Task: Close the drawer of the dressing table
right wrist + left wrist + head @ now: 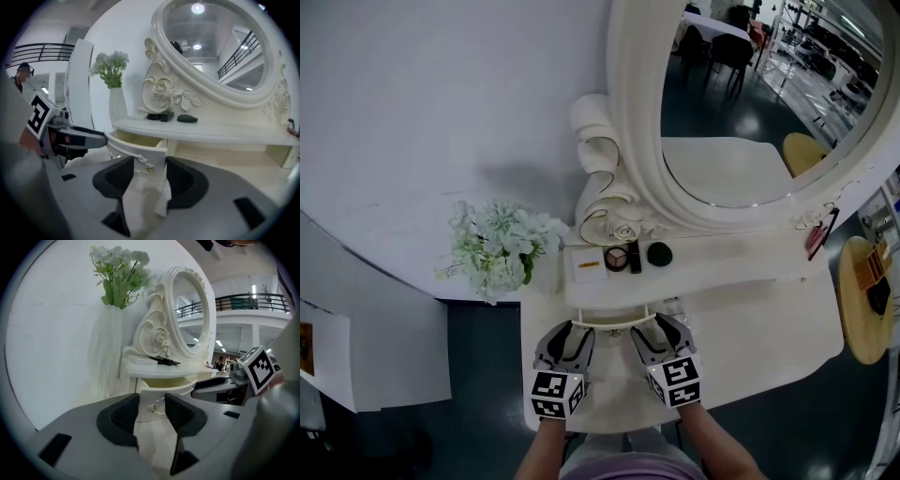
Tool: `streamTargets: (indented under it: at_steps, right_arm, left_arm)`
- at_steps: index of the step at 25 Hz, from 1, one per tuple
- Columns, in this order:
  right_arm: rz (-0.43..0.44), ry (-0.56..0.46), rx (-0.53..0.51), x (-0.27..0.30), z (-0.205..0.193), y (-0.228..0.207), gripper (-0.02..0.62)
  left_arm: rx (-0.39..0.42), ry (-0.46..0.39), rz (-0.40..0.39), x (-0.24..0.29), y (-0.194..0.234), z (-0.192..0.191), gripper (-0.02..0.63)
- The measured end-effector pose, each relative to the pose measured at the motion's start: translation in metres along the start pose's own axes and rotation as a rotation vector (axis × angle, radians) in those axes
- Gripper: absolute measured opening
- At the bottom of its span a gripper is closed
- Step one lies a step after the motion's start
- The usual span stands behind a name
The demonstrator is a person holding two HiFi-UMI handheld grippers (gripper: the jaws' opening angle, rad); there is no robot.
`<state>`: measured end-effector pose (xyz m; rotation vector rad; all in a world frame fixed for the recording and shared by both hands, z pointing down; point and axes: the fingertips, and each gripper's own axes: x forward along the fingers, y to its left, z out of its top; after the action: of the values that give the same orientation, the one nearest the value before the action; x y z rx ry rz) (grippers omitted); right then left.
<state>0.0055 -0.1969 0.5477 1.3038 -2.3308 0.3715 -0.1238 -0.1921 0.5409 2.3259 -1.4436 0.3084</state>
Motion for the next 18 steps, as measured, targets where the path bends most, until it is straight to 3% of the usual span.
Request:
streamTargets:
  at_steps: [18]
  right_arm:
    - [-0.011,-0.022,0.014,0.016,0.011,-0.009,0.223]
  left_arm:
    - [-0.009,-0.012,0.006,0.017,0.011,0.012,0.178]
